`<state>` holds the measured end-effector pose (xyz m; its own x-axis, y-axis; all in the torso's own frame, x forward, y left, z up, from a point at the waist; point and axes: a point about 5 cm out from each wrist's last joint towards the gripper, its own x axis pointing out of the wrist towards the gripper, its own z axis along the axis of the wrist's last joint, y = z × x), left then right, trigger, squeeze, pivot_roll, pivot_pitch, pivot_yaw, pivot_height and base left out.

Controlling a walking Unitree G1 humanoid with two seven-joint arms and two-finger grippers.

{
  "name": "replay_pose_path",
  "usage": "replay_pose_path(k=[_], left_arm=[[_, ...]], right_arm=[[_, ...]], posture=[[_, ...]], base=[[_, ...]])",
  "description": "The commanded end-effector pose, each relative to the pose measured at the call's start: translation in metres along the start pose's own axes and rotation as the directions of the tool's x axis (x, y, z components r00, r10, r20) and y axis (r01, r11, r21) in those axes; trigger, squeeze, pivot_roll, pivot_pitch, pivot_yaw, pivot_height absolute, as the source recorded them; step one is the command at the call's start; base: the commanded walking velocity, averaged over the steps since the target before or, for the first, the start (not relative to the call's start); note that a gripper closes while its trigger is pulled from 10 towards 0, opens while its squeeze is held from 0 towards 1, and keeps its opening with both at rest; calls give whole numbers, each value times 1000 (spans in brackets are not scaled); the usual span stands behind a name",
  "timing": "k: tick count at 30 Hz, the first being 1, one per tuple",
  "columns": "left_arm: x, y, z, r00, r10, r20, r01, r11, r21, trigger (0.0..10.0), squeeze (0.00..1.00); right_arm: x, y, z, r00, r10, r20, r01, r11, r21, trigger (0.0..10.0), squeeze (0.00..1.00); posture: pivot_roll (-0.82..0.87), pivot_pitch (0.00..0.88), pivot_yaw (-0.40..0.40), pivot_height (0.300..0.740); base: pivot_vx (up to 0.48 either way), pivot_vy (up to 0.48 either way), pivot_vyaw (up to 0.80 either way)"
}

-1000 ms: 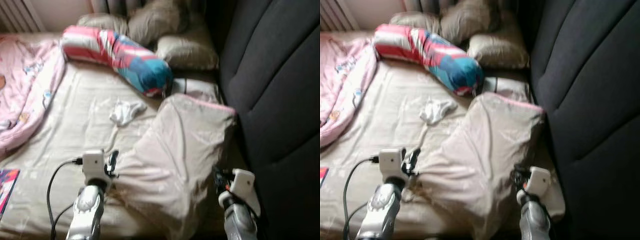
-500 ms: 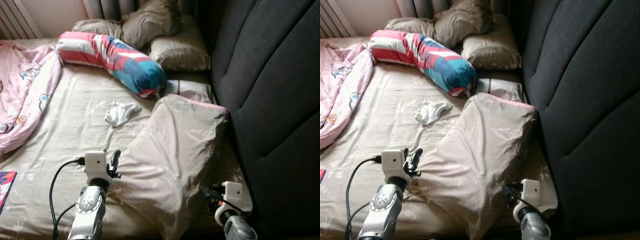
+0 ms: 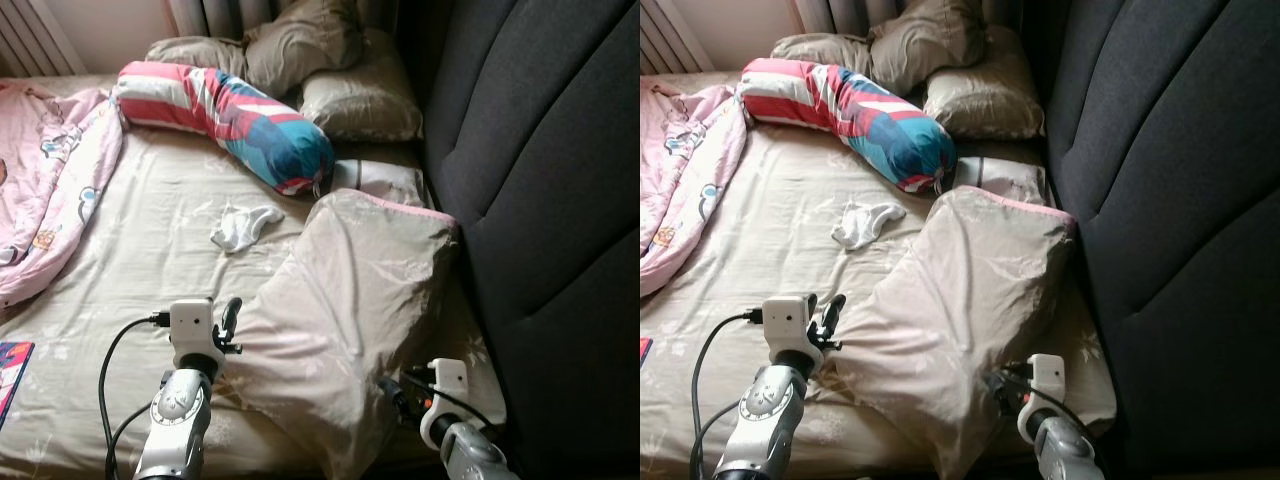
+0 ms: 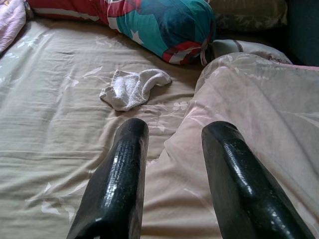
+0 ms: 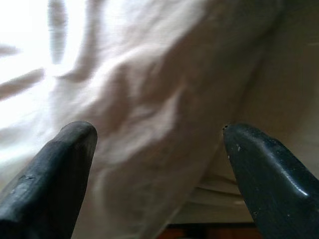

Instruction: Clean up the room

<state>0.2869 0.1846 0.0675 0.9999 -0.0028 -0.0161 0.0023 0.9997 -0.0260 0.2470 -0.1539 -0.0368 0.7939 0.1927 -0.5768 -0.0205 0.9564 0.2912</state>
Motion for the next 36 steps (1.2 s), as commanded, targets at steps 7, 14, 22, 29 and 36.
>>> replay_pose_path(k=[7,14,22,29,36], left_arm=[[4,-1,5,1000,-14,1,14,1000,-5,10000,0],[11,0,25,998,-40,56,40,999,10,10000,0],[3,1,38,993,-78,86,73,996,58,10000,0],[-7,2,52,989,-96,112,87,993,84,10000,0],[-15,0,72,981,-139,135,120,983,141,10000,0]], right_arm=[[9,1,12,999,-50,8,49,991,128,10000,0],[17,10,22,998,-71,1,70,992,108,10000,0],[16,12,15,996,-90,-6,90,985,148,10000,0],[15,17,6,998,-62,-10,63,984,164,10000,0],[15,25,-3,998,-39,-40,44,988,150,10000,0]], posture=[[-44,199,-6,740],[-4,244,16,740],[35,288,34,740],[69,330,42,740],[105,363,48,740]], base=[[0,0,0],[0,0,0],[0,0,0],[0,0,0],[0,0,0]])
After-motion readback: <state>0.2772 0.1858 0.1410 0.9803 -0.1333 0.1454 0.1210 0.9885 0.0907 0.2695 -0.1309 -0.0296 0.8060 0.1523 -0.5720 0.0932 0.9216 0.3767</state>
